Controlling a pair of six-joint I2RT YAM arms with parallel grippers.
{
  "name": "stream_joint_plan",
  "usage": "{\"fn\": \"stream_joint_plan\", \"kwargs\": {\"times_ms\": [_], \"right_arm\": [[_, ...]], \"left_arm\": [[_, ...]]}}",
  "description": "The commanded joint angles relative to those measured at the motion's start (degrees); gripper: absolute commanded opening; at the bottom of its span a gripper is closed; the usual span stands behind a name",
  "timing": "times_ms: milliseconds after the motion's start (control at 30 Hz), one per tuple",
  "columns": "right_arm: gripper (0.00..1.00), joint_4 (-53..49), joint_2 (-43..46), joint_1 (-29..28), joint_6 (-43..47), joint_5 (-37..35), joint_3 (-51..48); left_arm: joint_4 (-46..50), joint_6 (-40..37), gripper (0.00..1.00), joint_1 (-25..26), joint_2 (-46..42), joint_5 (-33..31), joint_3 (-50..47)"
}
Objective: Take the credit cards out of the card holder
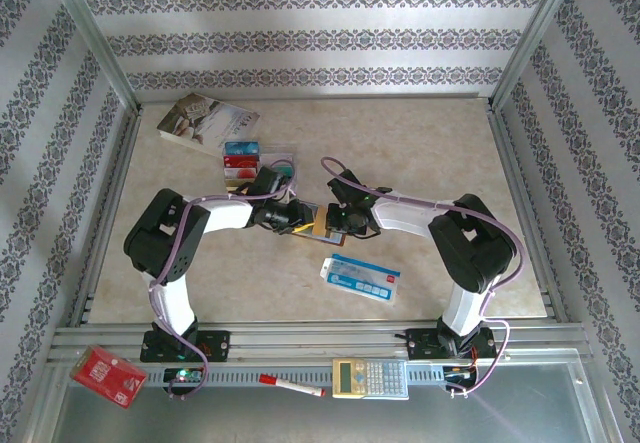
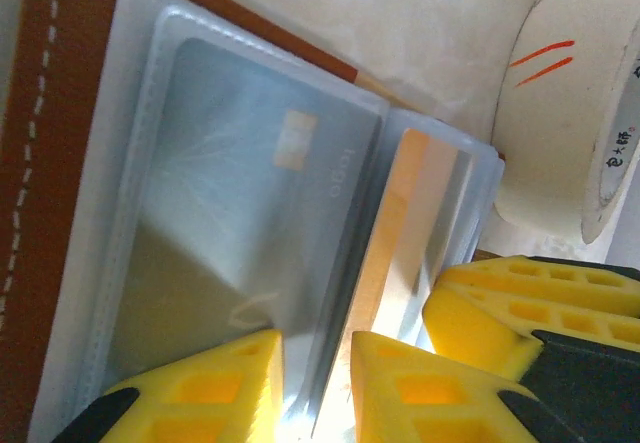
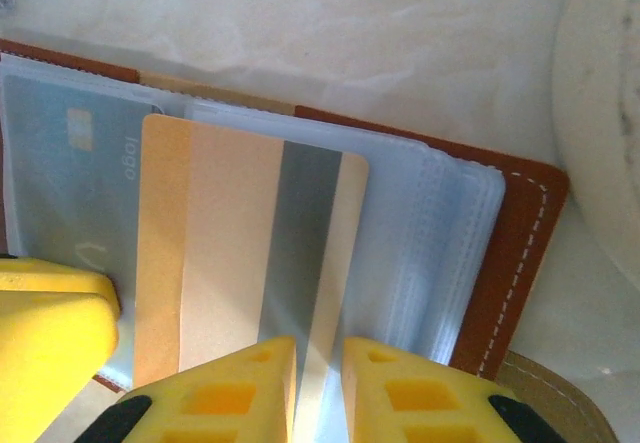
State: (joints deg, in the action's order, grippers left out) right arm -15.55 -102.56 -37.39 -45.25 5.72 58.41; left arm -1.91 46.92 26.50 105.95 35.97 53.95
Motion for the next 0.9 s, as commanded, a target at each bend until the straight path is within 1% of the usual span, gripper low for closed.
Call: {"fn": "stream_joint_plan", "kwargs": {"times_ms": [0,167,500,600,700,867], "right_arm": [[0.23,-1.9,-2.3,-0.3,0.3,0.3,0.4],[0.23,-2.0,-3.2,-0.3,0.5,0.5,0.5],[0.23,-3.7,-4.3,0.2,1.0,0.2,1.1],[0.23,-4.1,-3.9,0.5,1.7,0.0,1.0],[0.23,-4.3,-3.6,1.0,2.5,-0.5,0.6],[0.23,-3.3,-2.3,1.8,2.4,-1.2,-0.8]], "left_arm": [[-0.2,-0.4,0.26,-0.5,1.1,1.6,1.4],[-0.6,-0.8,0.26,-0.6,2.5,4.7,2.1],[-1.4,-1.2,0.25,-0.9,2.6,5.9,2.7],[-1.1,-1.8,0.21,-1.2,2.1,5.8,2.8],[-0.7,-2.8,0.15,-2.0,0.8,5.1,2.5],[-0.7,-3.3,0.04,-3.0,-0.5,6.4,2.4]]}}
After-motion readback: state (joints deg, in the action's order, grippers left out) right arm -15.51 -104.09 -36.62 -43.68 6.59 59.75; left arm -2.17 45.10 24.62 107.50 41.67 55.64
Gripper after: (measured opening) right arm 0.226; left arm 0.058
